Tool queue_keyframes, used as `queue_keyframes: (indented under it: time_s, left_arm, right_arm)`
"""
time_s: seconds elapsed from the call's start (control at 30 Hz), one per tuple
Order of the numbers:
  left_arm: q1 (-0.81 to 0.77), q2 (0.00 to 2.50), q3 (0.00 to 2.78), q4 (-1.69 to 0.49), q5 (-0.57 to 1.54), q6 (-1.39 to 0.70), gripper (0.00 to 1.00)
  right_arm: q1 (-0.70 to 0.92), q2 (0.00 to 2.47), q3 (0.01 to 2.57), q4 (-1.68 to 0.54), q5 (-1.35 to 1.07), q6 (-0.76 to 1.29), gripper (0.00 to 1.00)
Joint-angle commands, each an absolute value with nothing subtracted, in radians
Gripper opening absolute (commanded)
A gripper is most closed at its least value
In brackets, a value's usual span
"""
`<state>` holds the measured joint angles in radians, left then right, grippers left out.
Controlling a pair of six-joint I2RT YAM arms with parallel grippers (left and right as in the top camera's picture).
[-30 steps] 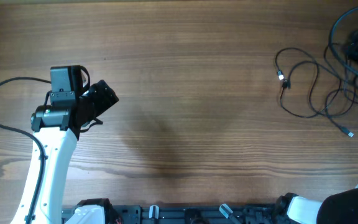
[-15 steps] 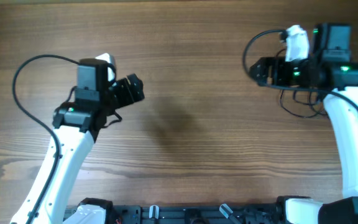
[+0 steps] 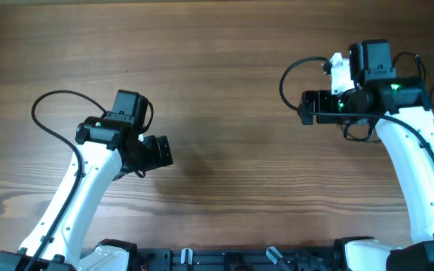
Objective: Untangle cables
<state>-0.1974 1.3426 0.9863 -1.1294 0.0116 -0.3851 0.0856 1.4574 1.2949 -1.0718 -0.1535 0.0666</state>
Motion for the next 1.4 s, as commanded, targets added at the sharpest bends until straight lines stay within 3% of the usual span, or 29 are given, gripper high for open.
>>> queue_keyframes:
  time_s: [0.0, 0.37, 0.6, 1.37]
  left_arm:
    - [-0.200, 1.282, 0.979, -1.129, -0.006, -0.373, 1.00]
    - [-0.272, 0.658, 0.775, -0.986, -0.126, -0.448, 1.00]
    - [-0.272, 0.393, 0.765, -1.021, -0.125, -0.453, 1.00]
    - [-0.272, 0.379, 0.765, -1.082, -0.125, -0.453, 1.00]
  right_arm:
    - [0.088, 1.355, 1.211, -1.032, -0.118, 0.117, 1.00]
    - [0.088, 0.809, 0.892, -0.752, -0.059, 0.139, 1.00]
    - [0.088, 0.620, 0.875, -0.780, -0.059, 0.138, 1.00]
    - [0.081, 0.649, 0.875, -0.859, -0.021, 0.130, 1.00]
